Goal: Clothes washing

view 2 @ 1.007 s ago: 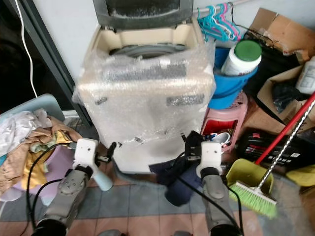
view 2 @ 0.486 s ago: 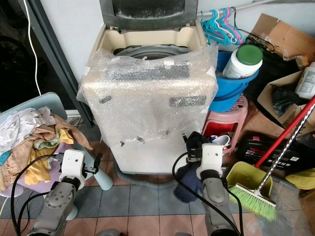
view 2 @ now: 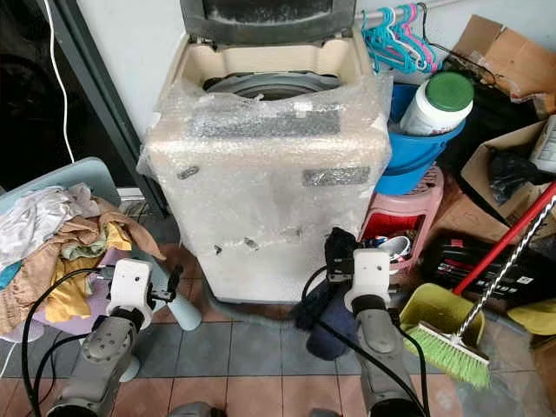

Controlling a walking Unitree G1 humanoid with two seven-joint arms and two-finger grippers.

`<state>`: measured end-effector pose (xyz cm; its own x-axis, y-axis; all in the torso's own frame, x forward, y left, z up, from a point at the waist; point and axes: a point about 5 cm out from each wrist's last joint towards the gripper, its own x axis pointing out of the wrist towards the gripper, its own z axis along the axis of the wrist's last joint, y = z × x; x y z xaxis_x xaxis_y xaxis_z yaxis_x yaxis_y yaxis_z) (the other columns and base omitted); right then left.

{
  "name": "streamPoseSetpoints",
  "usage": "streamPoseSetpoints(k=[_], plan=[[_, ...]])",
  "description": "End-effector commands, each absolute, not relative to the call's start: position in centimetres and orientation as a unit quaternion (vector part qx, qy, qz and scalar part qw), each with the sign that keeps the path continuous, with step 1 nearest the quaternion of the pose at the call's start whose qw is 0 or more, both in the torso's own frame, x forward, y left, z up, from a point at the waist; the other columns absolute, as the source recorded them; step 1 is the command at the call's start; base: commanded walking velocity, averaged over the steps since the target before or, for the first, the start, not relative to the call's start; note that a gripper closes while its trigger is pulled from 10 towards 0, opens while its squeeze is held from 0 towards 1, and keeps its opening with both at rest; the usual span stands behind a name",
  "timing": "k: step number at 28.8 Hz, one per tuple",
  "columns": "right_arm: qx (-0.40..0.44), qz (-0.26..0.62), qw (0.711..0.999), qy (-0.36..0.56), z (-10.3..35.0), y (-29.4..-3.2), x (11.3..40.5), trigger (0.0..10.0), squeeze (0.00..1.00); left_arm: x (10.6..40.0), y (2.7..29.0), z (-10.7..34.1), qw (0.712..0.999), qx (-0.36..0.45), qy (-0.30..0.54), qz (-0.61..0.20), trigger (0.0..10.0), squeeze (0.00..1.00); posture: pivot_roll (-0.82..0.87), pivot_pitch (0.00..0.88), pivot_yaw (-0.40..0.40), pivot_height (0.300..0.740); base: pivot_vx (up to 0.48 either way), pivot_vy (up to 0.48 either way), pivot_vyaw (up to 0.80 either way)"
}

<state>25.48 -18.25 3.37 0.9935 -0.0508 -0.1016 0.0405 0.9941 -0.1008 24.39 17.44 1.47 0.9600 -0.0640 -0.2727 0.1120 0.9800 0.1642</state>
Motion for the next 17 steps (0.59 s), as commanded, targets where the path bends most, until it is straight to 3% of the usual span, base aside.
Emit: streamPoseSetpoints(k=[1,17], plan=[[-0.049,-0.027,0.997,0.047,3.64,-18.17,25.84,10.0,0.0,24.49,17.58,1.44,0.985,0.092,0.135,-0.045,10.0,0.0,-0.09,0.0,0.059,0.74,0.0,0.0,0.0],[-0.049,-0.027,0.997,0.047,3.64,-18.17,25.84,10.0,0.0,24.49,17.58,1.44,0.985,0.092,0.135,-0.045,10.0,0.0,-0.09,0.0,0.059,0.74,0.0,0.0,0.0]])
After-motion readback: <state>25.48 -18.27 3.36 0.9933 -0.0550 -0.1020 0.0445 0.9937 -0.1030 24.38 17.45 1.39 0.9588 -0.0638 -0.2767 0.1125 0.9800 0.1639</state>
